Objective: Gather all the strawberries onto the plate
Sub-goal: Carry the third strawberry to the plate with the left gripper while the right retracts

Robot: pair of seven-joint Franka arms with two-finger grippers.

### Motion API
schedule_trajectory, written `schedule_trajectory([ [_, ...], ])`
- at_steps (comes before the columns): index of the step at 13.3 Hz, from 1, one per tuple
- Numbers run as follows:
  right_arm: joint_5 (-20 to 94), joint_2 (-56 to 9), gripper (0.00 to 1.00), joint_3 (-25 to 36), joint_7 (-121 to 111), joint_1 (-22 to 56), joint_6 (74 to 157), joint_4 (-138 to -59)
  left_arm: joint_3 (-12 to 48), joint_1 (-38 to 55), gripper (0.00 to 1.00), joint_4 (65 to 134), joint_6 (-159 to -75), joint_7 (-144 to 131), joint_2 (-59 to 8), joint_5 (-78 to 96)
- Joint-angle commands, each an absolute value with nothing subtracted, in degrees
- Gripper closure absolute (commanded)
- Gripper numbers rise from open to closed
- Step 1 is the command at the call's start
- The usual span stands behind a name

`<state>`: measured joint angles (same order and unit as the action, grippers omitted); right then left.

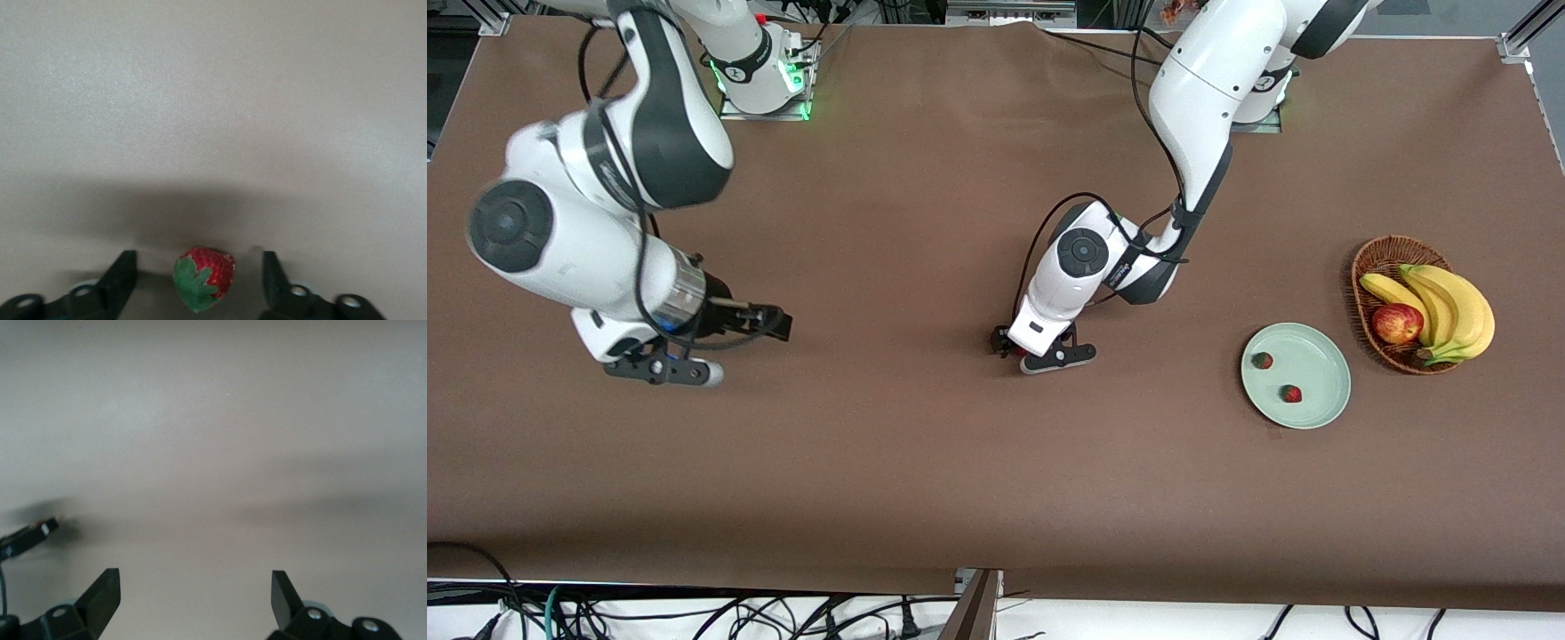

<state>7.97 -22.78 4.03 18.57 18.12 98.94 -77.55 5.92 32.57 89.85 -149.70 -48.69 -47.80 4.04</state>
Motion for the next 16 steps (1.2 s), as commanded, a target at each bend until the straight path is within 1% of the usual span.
schedule_trajectory([
  [1, 6.16, -14.62, 0.0, 5.44, 13.56, 18.37, 95.46, -82.69, 5.8, 32.78, 0.72, 88.68, -149.94, -48.87, -48.43, 2.29],
  [2, 5.8, -11.98, 0.0, 5.88, 11.27, 18.37, 95.19, -84.53, 5.8, 32.78, 0.9, 88.68, -149.94, -48.87, -48.43, 2.29],
  [4, 5.71, -9.68, 0.0, 7.91, 8.37, 18.37, 95.01, -85.95, 6.06, 32.87, 1.0, 88.68, -149.85, -48.95, -48.34, 2.29],
  [8, 2.11, -7.22, 0.0, 7.21, 6.5, 18.11, 91.86, -85.96, 6.07, 31.47, 1.0, 88.59, -148.37, -48.96, -46.76, 2.29],
  [10, 2.11, -5.89, 0.0, 7.12, 5.98, 17.15, 90.71, -85.87, 5.98, 30.07, 1.0, 88.42, -142.76, -46.34, -44.83, 2.29],
  [13, 2.02, -5.8, 0.0, 2.3, 1.94, 11.09, 90.0, -85.52, 6.06, 26.56, 1.0, 87.45, -135.73, -38.44, -42.02, 2.29],
  [16, 1.59, -5.19, 0.0, 2.2, 2.63, 11.25, 90.17, -85.43, 5.71, 22.96, 1.0, 86.75, -126.59, -23.78, -39.65, 2.29],
])
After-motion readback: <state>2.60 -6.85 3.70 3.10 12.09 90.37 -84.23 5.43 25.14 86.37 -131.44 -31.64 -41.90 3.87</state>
